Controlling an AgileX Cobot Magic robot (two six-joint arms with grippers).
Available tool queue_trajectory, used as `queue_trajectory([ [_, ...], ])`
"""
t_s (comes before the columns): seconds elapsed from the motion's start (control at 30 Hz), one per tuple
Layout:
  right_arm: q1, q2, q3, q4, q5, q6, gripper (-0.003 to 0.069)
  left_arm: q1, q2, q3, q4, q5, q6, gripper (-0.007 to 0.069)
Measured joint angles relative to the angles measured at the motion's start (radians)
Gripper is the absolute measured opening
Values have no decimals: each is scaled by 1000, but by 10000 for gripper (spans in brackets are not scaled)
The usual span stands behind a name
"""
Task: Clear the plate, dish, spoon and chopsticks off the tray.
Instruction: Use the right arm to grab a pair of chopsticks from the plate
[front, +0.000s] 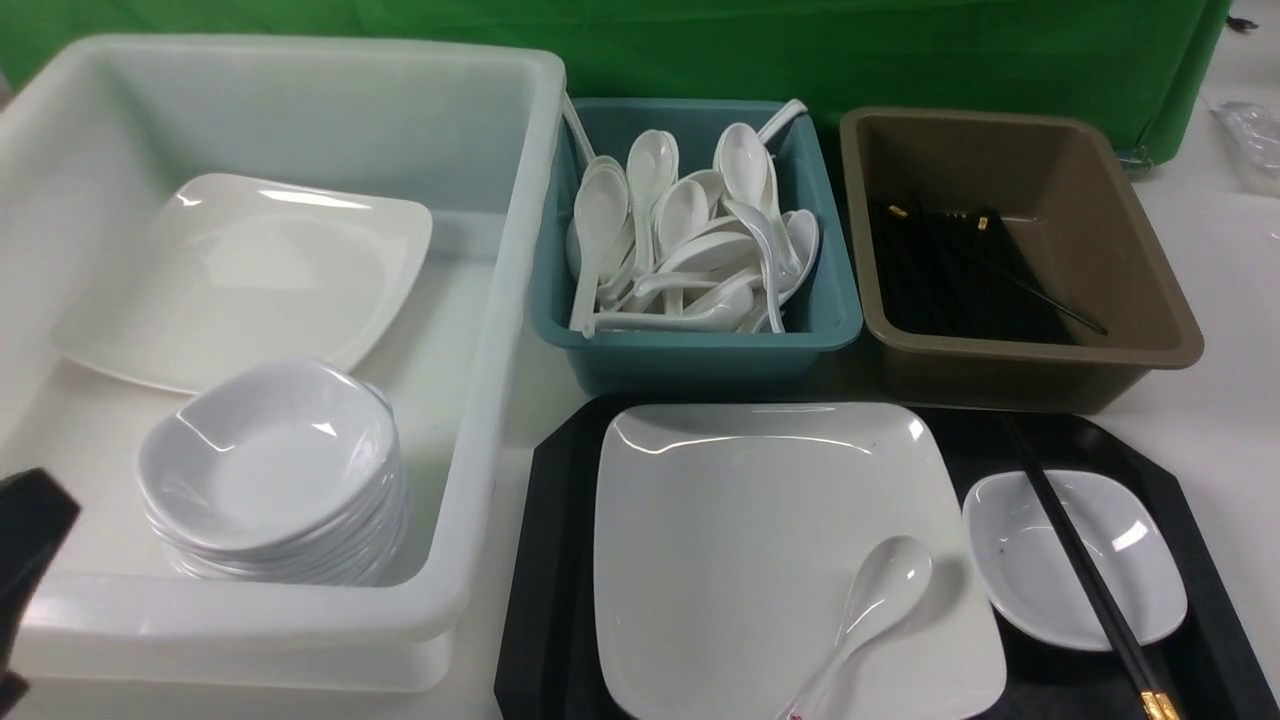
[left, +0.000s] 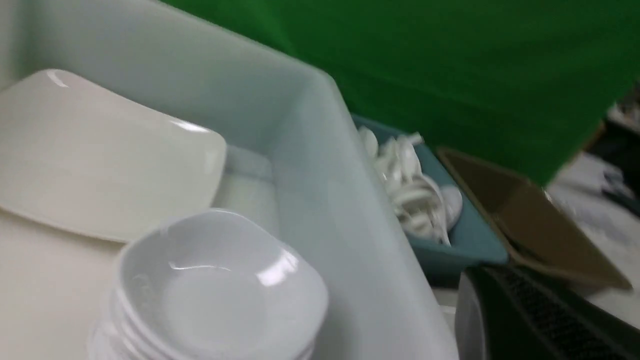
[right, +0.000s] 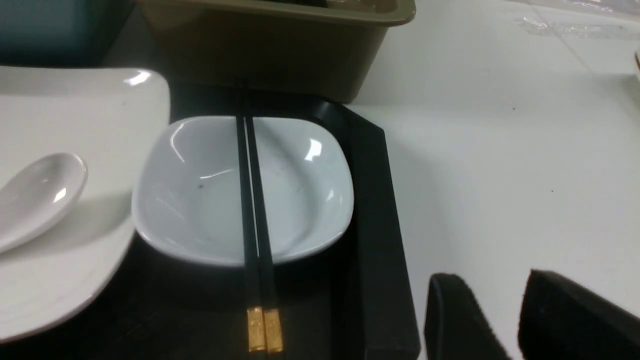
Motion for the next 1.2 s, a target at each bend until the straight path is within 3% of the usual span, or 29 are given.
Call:
queue_trajectory([
  [0.13,0,0,0,0,0,0,242,-94,172,-126,40,70,66,17],
  [0.23,0,0,0,0,0,0,242,-227,331,-204,115,70,89,17],
  [0.4,0,0,0,0,0,0,242,-461,567,-236,185,-48,113,17],
  [0.57,0,0,0,0,-9,0,242,-576,665,-248,192,-78,130,17],
  [0.73,0,0,0,51,-106,127,242,-618,667,-249,198,-46,163,17],
  [1.0,4,0,0,74,-382,524,228,-620,573,-253,199,-48,202,17],
  [1.1,38,36,-54,66,-365,543,203,-620,559,-253,199,-62,210,17],
  [1.17,71,90,-123,58,-310,511,195,-620,557,-253,199,-68,212,17],
  [1.2,118,182,-224,56,-234,437,190,-620,557,-253,199,-71,212,17],
])
